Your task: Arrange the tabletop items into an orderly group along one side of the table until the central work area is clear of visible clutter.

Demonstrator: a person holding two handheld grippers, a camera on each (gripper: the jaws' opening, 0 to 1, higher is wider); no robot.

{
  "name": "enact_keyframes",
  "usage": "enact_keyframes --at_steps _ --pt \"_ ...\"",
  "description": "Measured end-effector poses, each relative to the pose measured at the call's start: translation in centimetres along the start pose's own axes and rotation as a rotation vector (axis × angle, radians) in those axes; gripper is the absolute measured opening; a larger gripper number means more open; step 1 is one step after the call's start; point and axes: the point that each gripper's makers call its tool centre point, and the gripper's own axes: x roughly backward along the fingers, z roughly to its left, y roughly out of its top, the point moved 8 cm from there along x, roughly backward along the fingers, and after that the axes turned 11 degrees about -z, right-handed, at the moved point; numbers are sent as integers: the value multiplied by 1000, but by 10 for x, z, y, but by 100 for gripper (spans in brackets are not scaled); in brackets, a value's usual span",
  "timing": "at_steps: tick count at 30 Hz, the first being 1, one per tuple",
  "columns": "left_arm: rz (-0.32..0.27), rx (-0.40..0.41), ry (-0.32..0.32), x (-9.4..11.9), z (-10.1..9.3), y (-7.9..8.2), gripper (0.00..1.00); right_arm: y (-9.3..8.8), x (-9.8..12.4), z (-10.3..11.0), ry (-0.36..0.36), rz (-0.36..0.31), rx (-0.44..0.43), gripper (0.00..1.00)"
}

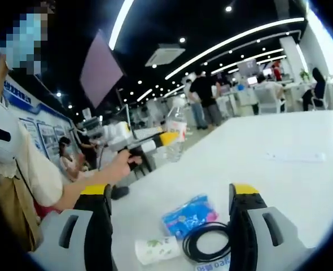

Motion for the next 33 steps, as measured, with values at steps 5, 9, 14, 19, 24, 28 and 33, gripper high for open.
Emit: enact_keyframes --at_steps 5,9,14,19,24,28,33 --pt "14 -3 25 -9 12 -27 33 -7 0 -7 -16 2 -25 84" --pt "20 11 39 -17 19 -47 33 -12 1 -12 -15 20 -37 83" --pt "34 7 37 -25 22 -60 34 -11 1 -17 11 -9 -68 83" --pt "35 26 53 -31 28 -72 34 -19 11 -28 -25 41 -19 84" --pt "19 21 77 -31 27 -81 34 -29 25 -42 -95 117 32 86" --pt "9 11 118 -29 33 -90 34 -34 32 -48 -123 128 23 85" --pt "9 -11 184 -25 37 -105 34 -37 33 -51 -132 127 13 85"
